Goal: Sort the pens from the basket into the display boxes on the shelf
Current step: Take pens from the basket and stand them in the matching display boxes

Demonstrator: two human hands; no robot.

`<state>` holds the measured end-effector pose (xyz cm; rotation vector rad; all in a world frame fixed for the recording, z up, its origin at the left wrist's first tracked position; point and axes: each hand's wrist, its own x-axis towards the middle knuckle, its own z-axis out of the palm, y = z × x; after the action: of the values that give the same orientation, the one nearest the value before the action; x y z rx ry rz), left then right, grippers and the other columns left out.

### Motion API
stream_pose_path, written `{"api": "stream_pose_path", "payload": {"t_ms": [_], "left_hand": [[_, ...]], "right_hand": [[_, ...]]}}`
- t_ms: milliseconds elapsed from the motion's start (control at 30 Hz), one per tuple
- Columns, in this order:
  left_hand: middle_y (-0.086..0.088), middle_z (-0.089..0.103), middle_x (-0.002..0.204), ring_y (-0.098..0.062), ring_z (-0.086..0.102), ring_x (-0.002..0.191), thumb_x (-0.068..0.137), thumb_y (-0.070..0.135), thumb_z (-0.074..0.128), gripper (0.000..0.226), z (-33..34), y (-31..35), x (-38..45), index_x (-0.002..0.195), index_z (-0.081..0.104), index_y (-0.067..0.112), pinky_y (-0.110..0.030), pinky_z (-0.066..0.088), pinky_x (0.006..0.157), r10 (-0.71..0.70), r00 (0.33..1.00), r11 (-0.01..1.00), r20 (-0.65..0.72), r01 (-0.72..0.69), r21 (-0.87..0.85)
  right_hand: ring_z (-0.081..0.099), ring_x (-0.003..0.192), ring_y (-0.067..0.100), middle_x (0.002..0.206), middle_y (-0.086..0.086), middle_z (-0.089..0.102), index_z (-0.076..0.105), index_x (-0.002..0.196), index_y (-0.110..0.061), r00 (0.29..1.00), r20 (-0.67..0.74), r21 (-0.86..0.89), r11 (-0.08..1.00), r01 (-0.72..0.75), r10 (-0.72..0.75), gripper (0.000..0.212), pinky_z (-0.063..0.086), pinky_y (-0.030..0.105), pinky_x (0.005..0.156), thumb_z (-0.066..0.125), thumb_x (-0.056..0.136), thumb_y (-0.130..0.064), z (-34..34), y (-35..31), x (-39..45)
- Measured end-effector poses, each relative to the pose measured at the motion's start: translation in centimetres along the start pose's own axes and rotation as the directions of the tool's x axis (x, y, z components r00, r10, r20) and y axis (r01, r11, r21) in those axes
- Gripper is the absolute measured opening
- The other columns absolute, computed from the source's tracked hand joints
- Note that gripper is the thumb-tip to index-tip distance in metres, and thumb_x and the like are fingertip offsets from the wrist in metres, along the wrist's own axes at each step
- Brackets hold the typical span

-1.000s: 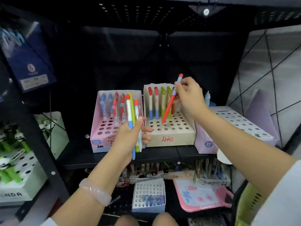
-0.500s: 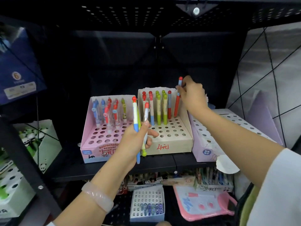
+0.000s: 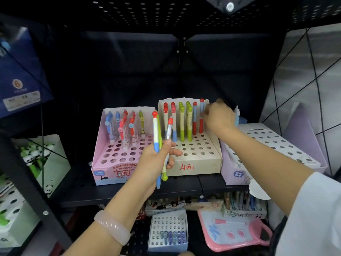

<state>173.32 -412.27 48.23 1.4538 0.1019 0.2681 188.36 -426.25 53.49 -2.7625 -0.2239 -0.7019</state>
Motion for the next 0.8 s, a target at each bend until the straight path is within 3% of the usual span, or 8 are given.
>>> {"api": "stream_pose_path", "payload": {"t_ms": [100,167,300,367,433,533,600,800], "left_hand": [[-0.002,0.071,0.069,-0.007,0.048,0.042,0.097,0.026,0.045,0.024,-0.3,-0.2,0.1,0.091,0.061,0.008,-0.018,0.041,0.043,0.001,1.000,1.000,-0.018,-0.001,-0.016],[-0.003,0.071,0.069,-0.007,0.048,0.042,0.096,0.027,0.046,0.025,-0.3,-0.2,0.1,0.091,0.061,0.008,-0.018,0.042,0.043,0.003,1.000,0.999,-0.022,-0.004,-0.032],[-0.003,0.072,0.069,-0.008,0.048,0.041,0.097,0.029,0.044,0.028,0.0,-0.3,-0.1,0.094,0.059,0.005,-0.018,0.042,0.043,-0.006,1.000,0.996,0.009,0.007,-0.089],[-0.004,0.072,0.071,-0.008,0.047,0.040,0.097,0.029,0.042,0.028,0.1,-0.3,-0.3,0.095,0.056,0.005,-0.018,0.043,0.043,-0.003,1.000,0.993,0.031,0.007,-0.117],[-0.005,0.072,0.073,-0.009,0.047,0.040,0.097,0.030,0.041,0.024,0.1,-0.2,-0.6,0.097,0.054,0.009,-0.019,0.043,0.043,0.008,0.999,0.991,0.054,-0.001,-0.135],[-0.006,0.073,0.073,-0.011,0.051,0.042,0.097,0.030,0.042,0.020,-0.1,-0.1,-0.9,0.099,0.053,0.013,-0.020,0.045,0.044,0.023,0.997,0.986,0.078,-0.009,-0.169],[-0.006,0.073,0.073,-0.012,0.058,0.046,0.097,0.030,0.042,0.022,-0.5,0.1,-1.1,0.096,0.055,0.012,-0.020,0.047,0.045,0.036,0.997,0.985,0.071,-0.023,-0.173],[-0.005,0.074,0.074,-0.017,0.069,0.059,0.095,0.031,0.044,0.026,-3.4,0.6,-1.7,0.091,0.056,0.008,-0.022,0.053,0.051,0.040,0.999,0.979,-0.033,-0.046,-0.197]], "right_hand": [[0.058,0.089,0.028,0.113,0.011,0.054,0.062,0.105,-0.007,0.989,-0.136,0.185,0.979,0.088,-0.063,0.022,0.038,0.031,0.067,0.052,0.092,-0.022,-0.3,-0.3,-1.4],[0.056,0.081,0.017,0.102,0.006,0.061,0.064,0.104,-0.009,0.979,-0.172,0.383,0.909,0.166,-0.107,0.023,0.044,0.030,0.073,0.051,0.093,-0.024,-0.6,-1.0,-2.5],[0.053,0.061,0.006,0.073,-0.004,0.059,0.062,0.110,-0.010,0.992,0.064,0.809,0.587,0.012,-0.108,0.024,0.045,0.016,0.057,0.044,0.097,-0.017,-0.9,-2.0,-4.6],[0.053,0.059,0.006,0.072,-0.004,0.059,0.061,0.110,-0.008,0.989,0.103,0.861,0.508,-0.038,-0.101,0.023,0.048,0.015,0.056,0.042,0.098,-0.014,-1.2,-1.9,-5.3],[0.057,0.064,0.005,0.078,-0.003,0.063,0.062,0.107,-0.010,0.963,0.190,0.890,0.447,-0.087,-0.192,0.023,0.050,0.015,0.058,0.041,0.098,-0.015,-1.6,-2.2,-6.0],[0.065,0.090,0.010,0.102,0.005,0.067,0.061,0.114,-0.013,0.805,0.389,0.914,0.295,-0.277,-0.448,0.027,0.054,0.020,0.077,0.040,0.100,-0.021,-1.6,-3.4,-7.1],[0.063,0.102,0.017,0.111,0.010,0.065,0.059,0.118,-0.009,0.722,0.419,0.905,0.189,-0.382,-0.550,0.029,0.054,0.025,0.086,0.040,0.100,-0.021,-1.6,-4.4,-7.4],[0.064,0.088,0.014,0.095,0.005,0.067,0.060,0.102,-0.011,0.704,0.386,0.868,-0.023,-0.496,-0.596,0.016,0.054,0.023,0.076,0.046,0.096,-0.014,-1.1,-7.7,-7.9]]}}
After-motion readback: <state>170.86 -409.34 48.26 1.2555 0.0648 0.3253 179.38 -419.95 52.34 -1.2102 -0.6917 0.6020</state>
